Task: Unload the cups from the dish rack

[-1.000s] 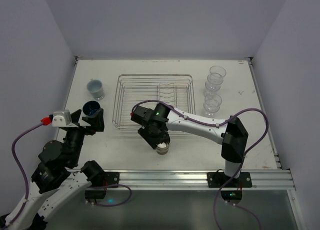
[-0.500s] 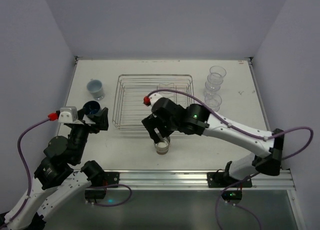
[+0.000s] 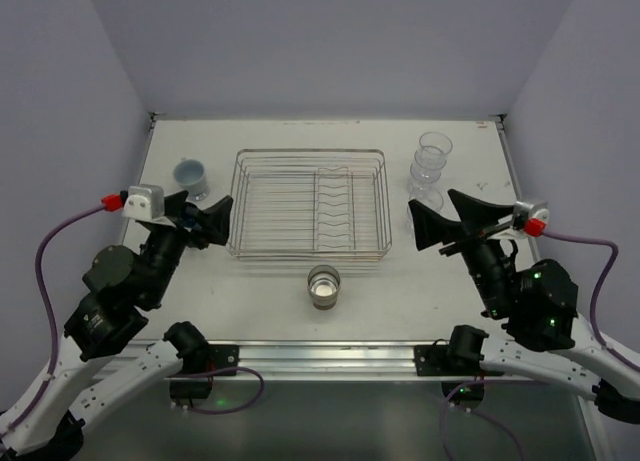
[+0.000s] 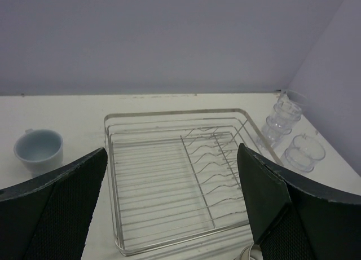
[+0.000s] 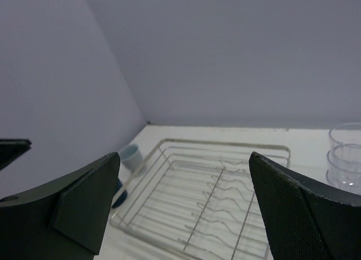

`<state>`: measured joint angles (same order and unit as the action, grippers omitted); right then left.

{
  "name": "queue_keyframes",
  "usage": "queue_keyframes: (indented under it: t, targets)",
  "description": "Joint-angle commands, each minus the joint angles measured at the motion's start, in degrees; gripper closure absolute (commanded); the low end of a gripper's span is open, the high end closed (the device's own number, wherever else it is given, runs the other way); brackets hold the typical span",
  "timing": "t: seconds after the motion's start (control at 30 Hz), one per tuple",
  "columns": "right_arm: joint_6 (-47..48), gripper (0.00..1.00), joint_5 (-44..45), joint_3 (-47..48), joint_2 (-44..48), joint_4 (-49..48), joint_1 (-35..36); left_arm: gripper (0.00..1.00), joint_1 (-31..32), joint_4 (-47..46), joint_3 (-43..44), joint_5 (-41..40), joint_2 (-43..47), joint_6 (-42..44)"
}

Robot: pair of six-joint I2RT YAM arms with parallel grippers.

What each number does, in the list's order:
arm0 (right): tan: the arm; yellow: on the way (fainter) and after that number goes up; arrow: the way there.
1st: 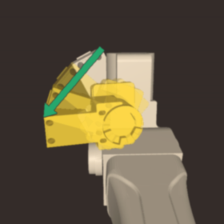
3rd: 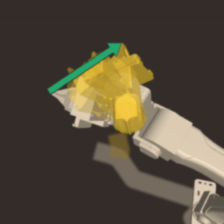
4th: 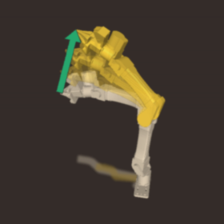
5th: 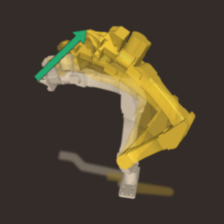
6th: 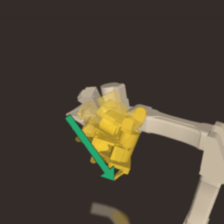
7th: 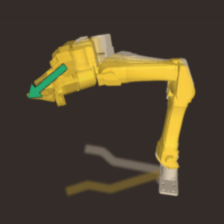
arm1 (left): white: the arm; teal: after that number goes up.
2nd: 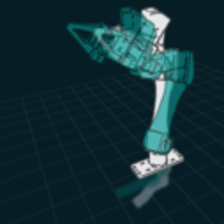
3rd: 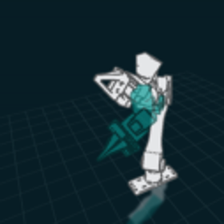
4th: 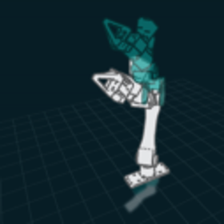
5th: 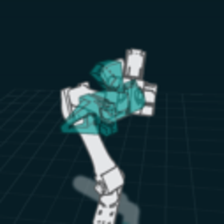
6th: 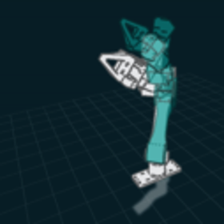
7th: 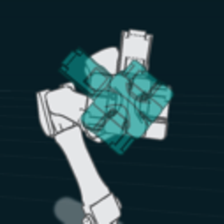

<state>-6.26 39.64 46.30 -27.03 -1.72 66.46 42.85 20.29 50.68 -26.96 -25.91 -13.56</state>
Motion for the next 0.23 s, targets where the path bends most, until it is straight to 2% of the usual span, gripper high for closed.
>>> queue_keyframes:
  t: [0.0,0.13,0.2]
  targets:
    - [5.4,0.01,9.3,-1.2,2.2,-12.2,0.2,0.00,-0.2,-4.9,5.5,0.3,-1.5,2.7]
    - [5.8,0.01,9.9,-2.6,4.6,-14.0,0.2,0.00,-0.2,-7.2,6.6,-0.7,-2.6,4.4]
    - [9.1,0.01,9.9,-3.3,4.9,-15.5,0.2,0.00,-0.2,-8.2,6.7,-1.9,-3.4,4.5]
